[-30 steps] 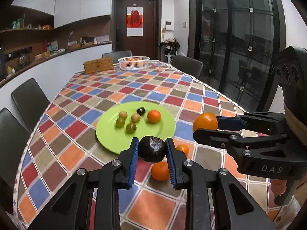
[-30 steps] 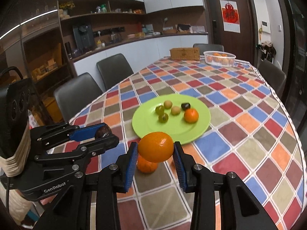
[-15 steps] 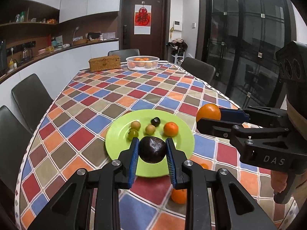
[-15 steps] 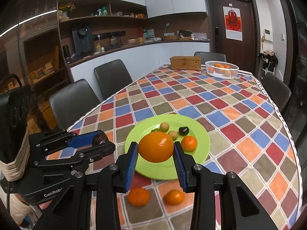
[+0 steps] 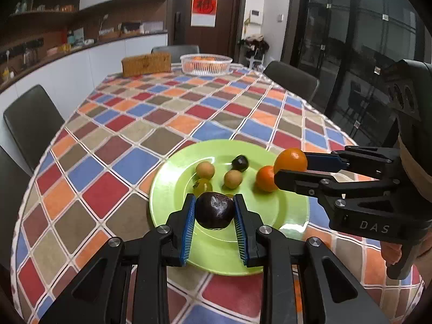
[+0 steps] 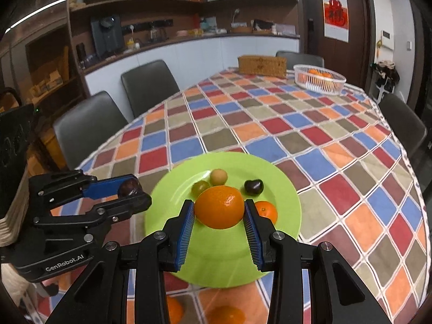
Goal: Organize fruits
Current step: 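Lower the plum and tangerine onto the green plate and open both tools, then withdraw both tools from the plate toward the two remaining oranges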
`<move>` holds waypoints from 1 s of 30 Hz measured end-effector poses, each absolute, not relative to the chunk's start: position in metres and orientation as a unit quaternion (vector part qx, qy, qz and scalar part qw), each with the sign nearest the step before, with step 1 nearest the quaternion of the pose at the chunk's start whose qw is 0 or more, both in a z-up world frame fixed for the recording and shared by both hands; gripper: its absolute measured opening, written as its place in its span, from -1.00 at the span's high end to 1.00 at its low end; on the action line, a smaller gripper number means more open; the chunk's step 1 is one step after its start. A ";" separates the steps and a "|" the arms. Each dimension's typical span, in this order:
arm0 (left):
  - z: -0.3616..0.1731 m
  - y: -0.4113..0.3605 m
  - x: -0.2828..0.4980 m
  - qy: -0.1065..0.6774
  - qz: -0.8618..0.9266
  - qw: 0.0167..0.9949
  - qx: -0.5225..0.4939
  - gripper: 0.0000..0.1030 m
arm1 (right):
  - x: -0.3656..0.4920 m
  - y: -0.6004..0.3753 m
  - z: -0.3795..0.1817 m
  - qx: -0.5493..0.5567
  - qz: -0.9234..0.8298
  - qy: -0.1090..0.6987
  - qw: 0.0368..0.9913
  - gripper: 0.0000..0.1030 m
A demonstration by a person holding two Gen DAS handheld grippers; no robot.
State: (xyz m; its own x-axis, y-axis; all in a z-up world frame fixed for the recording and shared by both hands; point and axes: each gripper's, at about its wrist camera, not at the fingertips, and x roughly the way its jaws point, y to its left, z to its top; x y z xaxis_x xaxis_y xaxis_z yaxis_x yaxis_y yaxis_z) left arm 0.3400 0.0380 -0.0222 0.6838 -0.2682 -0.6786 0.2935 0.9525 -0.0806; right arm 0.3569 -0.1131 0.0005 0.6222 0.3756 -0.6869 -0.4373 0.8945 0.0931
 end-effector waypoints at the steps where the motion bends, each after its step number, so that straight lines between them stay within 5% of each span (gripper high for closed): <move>1: -0.026 0.038 0.345 0.371 -0.153 0.916 0.018 0.46 | 0.362 -0.112 -0.004 -0.042 0.224 0.378 0.897 0.26; 16: -0.055 0.037 0.377 0.411 -0.144 0.900 0.024 0.42 | 0.392 -0.103 -0.034 -0.052 0.218 0.413 0.883 0.25; 18: -0.053 0.038 0.376 0.407 -0.141 0.902 0.028 0.27 | 0.392 -0.103 -0.035 -0.049 0.217 0.416 0.882 0.25; 30: -0.010 0.033 0.327 0.362 -0.114 0.923 0.065 0.15 | 0.357 -0.115 -0.006 -0.041 0.213 0.382 0.898 0.11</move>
